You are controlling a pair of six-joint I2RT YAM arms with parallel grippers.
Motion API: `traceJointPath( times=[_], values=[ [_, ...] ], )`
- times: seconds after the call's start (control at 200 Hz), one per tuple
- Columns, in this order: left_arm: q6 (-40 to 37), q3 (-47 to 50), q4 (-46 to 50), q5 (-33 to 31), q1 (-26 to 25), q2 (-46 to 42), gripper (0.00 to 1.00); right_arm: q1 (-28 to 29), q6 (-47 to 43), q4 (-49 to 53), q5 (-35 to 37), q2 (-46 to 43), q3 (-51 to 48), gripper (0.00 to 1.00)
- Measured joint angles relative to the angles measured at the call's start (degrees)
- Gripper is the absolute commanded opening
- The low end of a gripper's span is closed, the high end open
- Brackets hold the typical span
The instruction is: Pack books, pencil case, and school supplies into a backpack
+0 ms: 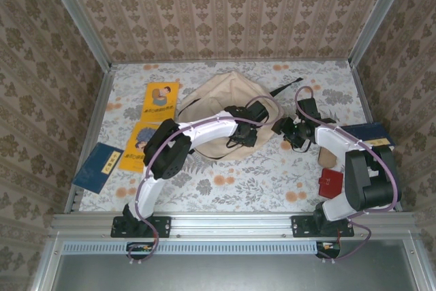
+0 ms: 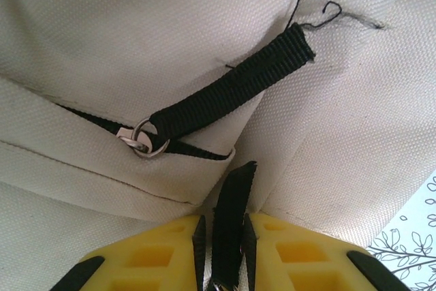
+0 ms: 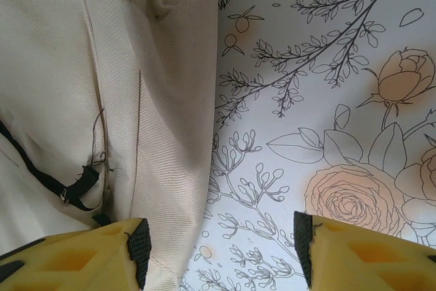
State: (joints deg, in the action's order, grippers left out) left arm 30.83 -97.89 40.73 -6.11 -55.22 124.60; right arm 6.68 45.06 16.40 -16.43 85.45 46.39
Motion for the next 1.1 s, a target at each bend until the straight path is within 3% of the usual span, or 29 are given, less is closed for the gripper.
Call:
traceJointPath(
  times=[0.12,0.27,0.68,1.1],
  values=[
    [0.00,-0.85,0.20,0.50,0.46,0.50,0.24,0.00,-0.02,0.00,-0.39,0.11,0.00,0.59],
    [0.02,-3.26,0.22,0.50,0.79,1.86,0.14,0.00,-0.02,-0.17,-0.92,1.09,0.00,0.56],
    [0.09,-3.78,0.46,-0.22,0.90,2.21,0.00,0.39,-0.09,-1.60,-2.54,5.70,2.38,0.56],
    [1.09,1.60,-0.70,-1.44,0.90,-5.22,0.00,2.89,-1.33,-2.82,-3.61,11.10,6.32,0.53]
  ],
)
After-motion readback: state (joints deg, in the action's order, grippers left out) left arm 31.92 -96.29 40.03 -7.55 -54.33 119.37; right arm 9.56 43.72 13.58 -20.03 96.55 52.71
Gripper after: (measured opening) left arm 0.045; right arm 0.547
